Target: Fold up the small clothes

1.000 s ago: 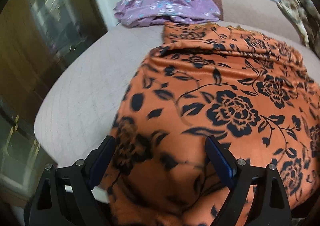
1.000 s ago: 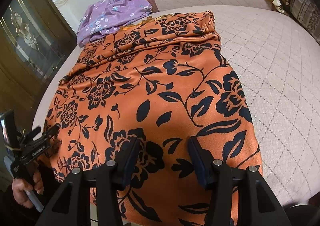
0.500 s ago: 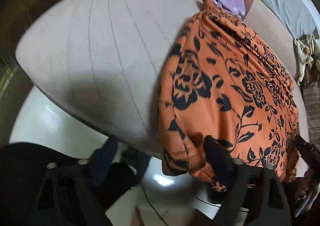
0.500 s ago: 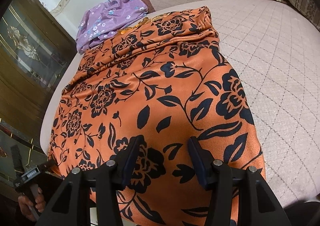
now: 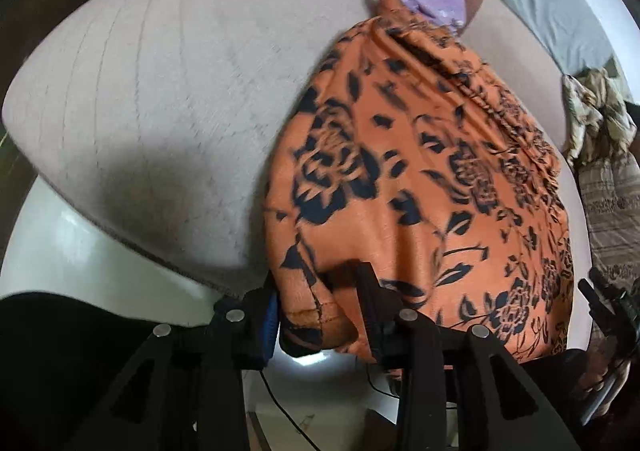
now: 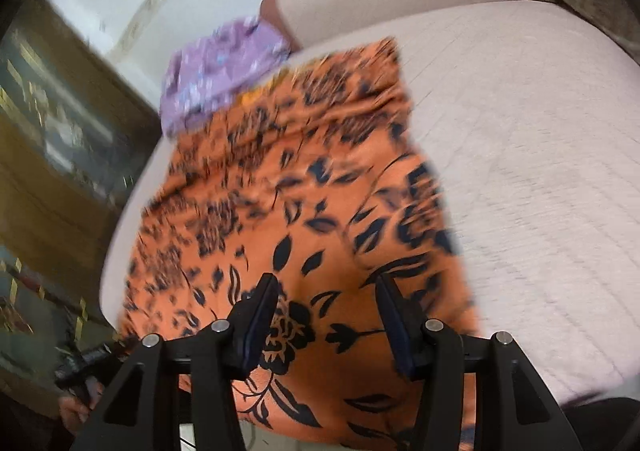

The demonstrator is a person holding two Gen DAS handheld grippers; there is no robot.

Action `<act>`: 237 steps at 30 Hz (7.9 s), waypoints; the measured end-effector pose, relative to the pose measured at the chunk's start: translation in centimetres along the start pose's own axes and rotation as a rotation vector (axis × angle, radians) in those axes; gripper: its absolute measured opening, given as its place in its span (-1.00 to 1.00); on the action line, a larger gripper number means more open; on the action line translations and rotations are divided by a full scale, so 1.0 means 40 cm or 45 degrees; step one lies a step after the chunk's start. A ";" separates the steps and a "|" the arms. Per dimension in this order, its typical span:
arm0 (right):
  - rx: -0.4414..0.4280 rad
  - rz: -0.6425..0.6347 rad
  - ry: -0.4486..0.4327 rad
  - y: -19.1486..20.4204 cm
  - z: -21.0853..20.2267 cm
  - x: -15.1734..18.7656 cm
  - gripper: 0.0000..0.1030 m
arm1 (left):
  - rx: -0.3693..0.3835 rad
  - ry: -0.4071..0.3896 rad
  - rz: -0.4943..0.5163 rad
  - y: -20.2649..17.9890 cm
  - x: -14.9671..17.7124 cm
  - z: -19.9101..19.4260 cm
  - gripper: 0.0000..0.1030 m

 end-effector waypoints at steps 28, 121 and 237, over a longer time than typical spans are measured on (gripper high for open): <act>-0.136 0.124 0.130 -0.084 -0.169 0.014 -0.89 | 0.200 -0.063 0.068 -0.022 -0.109 -0.125 -0.73; 0.005 -0.380 0.227 0.400 0.609 -0.466 -0.26 | -0.169 -0.217 0.125 -0.342 -0.535 0.223 0.27; -0.016 0.354 -0.045 -0.087 0.264 -0.393 0.17 | -0.239 -0.238 -0.051 -0.210 -0.480 0.145 0.88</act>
Point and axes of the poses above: each gripper's, at about its wrist camera, not at the fingertips, and z roughly the way its jaws point, y to its left, x to its underside, the point moved 1 cm from there along z, roughly the way its jaws point
